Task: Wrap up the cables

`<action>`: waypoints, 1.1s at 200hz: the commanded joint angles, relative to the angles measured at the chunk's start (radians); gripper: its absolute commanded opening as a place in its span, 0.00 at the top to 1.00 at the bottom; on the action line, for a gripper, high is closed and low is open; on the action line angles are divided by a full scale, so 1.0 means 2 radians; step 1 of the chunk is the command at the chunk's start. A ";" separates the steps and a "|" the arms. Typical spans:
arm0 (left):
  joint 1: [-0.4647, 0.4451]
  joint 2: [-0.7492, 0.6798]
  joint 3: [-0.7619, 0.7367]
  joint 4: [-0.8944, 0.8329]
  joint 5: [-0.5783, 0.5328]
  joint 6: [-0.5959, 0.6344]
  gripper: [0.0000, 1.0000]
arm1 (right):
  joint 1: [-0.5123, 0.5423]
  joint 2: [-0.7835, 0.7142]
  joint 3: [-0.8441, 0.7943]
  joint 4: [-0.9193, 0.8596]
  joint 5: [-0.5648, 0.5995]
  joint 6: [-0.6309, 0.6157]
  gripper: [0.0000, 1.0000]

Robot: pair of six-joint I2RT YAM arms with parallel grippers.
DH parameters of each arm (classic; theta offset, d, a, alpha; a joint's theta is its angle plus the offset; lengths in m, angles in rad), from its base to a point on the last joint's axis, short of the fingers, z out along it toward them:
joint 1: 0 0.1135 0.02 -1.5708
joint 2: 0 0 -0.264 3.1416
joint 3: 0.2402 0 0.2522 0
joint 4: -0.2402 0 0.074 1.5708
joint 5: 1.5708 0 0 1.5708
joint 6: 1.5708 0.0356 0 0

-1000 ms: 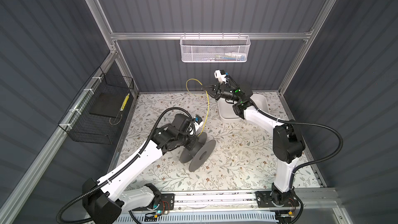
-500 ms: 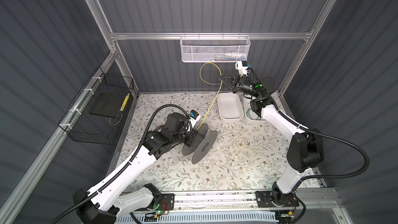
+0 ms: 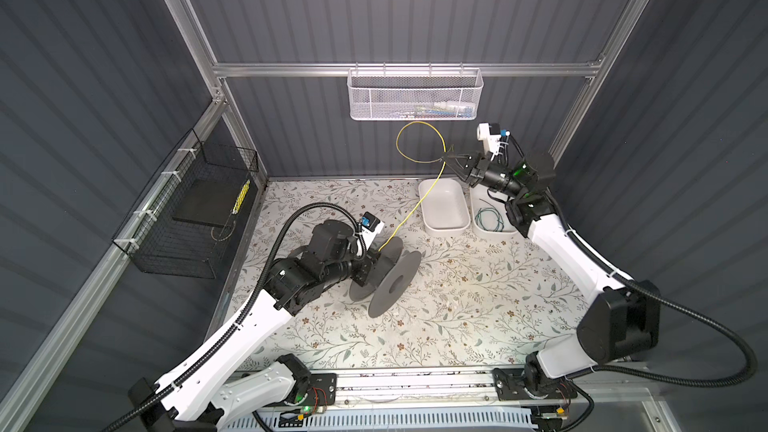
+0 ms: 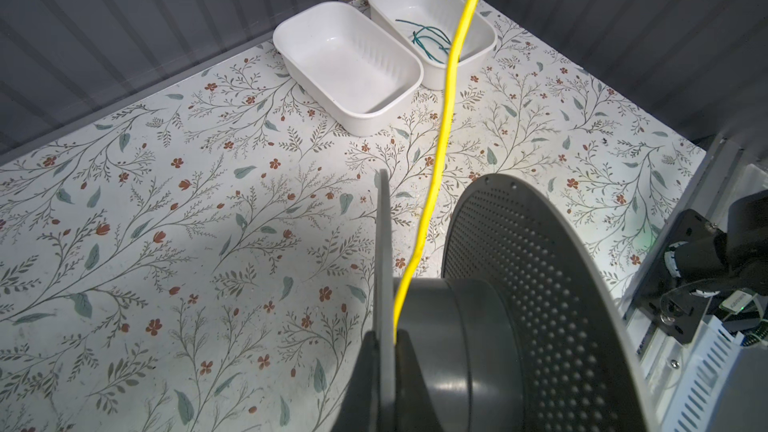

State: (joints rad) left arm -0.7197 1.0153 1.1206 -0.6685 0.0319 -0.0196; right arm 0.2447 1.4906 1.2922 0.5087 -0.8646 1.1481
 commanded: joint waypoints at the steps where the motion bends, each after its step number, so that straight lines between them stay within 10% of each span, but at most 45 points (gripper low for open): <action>1: 0.000 -0.015 0.020 -0.103 -0.017 0.000 1.00 | -0.025 -0.024 -0.029 -0.039 0.092 -0.075 1.00; 51: 0.000 -0.011 0.052 -0.129 -0.018 0.010 1.00 | -0.011 -0.022 -0.100 -0.011 0.068 -0.062 0.61; 220: 0.000 -0.034 -0.018 -0.089 -0.010 -0.024 1.00 | 0.107 0.303 0.165 -0.272 0.371 -0.128 0.44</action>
State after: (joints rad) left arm -0.7197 0.9817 1.0904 -0.8936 -0.0002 -0.0395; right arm 0.4255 2.0609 1.5513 0.0811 -0.2794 0.9142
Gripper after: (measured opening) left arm 0.079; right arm 0.561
